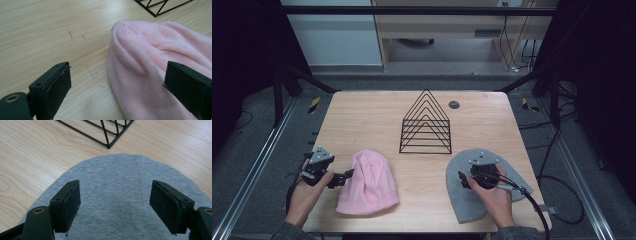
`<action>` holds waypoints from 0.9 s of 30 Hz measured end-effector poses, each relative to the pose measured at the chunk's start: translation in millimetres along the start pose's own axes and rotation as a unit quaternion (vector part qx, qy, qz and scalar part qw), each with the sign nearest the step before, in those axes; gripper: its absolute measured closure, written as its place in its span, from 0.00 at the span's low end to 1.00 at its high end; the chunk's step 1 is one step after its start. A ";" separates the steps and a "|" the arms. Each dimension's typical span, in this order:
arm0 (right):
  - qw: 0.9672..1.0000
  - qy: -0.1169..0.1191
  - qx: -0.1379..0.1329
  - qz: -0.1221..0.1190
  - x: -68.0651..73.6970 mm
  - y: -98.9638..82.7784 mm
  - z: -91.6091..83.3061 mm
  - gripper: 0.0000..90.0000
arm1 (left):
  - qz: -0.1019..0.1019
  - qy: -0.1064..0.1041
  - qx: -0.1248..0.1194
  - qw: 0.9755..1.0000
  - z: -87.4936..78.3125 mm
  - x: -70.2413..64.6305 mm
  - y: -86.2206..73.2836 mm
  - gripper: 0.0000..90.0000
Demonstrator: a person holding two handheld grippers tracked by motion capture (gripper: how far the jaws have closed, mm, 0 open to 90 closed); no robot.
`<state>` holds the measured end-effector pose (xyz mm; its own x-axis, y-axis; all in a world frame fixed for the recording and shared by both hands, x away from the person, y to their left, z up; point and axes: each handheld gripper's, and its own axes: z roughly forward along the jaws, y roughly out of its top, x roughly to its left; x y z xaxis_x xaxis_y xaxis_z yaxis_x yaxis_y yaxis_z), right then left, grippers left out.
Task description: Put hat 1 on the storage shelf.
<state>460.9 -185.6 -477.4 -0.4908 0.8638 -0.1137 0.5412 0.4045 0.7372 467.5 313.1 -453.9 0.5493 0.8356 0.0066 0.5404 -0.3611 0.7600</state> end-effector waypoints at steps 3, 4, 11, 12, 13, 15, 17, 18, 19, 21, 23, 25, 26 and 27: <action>1.000 -0.012 -0.003 -0.004 -1.2 -0.9 -1.3 0.28 | -0.001 -0.001 0.010 1.000 1.3 0.5 -1.3 0.07; 1.000 -0.012 -0.003 -0.005 -1.3 -1.2 -1.5 0.28 | -0.002 -0.001 0.013 1.000 1.7 0.4 -1.8 0.07; 1.000 -0.011 0.000 -0.003 -3.3 -4.5 -0.9 0.32 | 0.000 -0.004 0.024 1.000 3.5 0.1 -2.3 0.08; 1.000 -0.010 0.000 -0.001 -3.5 -5.2 -1.2 0.32 | 0.001 -0.004 0.026 1.000 3.1 -0.5 -2.1 0.08; 1.000 -0.011 0.000 -0.001 -4.3 -5.7 -1.6 0.32 | -0.001 -0.007 0.024 1.000 2.5 -1.4 -1.9 0.08; 1.000 -0.010 -0.001 0.003 -5.8 -6.7 -2.5 0.32 | 0.000 -0.010 0.022 1.000 1.4 -3.3 -1.9 0.08; 1.000 -0.009 0.001 0.007 -6.9 -7.1 -3.7 0.32 | 0.006 -0.012 0.026 1.000 1.7 -4.0 -2.3 0.08; 1.000 -0.010 -0.001 0.008 -7.1 -7.5 -3.9 0.32 | 0.005 -0.013 0.027 1.000 2.1 -4.2 -2.4 0.08; 1.000 -0.010 -0.001 0.008 -7.1 -7.5 -3.9 0.32 | 0.005 -0.013 0.027 1.000 2.1 -4.2 -2.4 0.08; 1.000 -0.016 -0.003 0.006 -7.6 -7.9 -5.3 0.32 | 0.003 -0.020 0.029 0.999 2.7 -4.3 -2.3 0.08; 1.000 -0.018 -0.003 0.008 -7.5 -8.0 -6.2 0.32 | -0.001 -0.025 0.023 0.999 1.4 -4.4 -1.2 0.08; 1.000 -0.021 -0.003 0.009 -7.2 -9.0 -6.4 0.31 | -0.001 -0.026 0.020 0.999 0.9 -4.2 1.0 0.08; 1.000 -0.022 -0.002 0.011 -7.0 -9.4 -6.3 0.31 | 0.000 -0.025 0.021 0.999 1.2 -4.0 4.2 0.08; 1.000 -0.025 0.005 0.016 -7.3 -9.0 -6.3 0.30 | 0.005 -0.031 0.024 0.999 1.4 -4.0 10.4 0.08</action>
<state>455.4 -197.4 -479.0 -0.4387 0.8901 -0.1240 0.5625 0.3795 0.7345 471.9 305.5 -446.9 0.5925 0.8051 -0.0267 0.5636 -0.3907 0.7278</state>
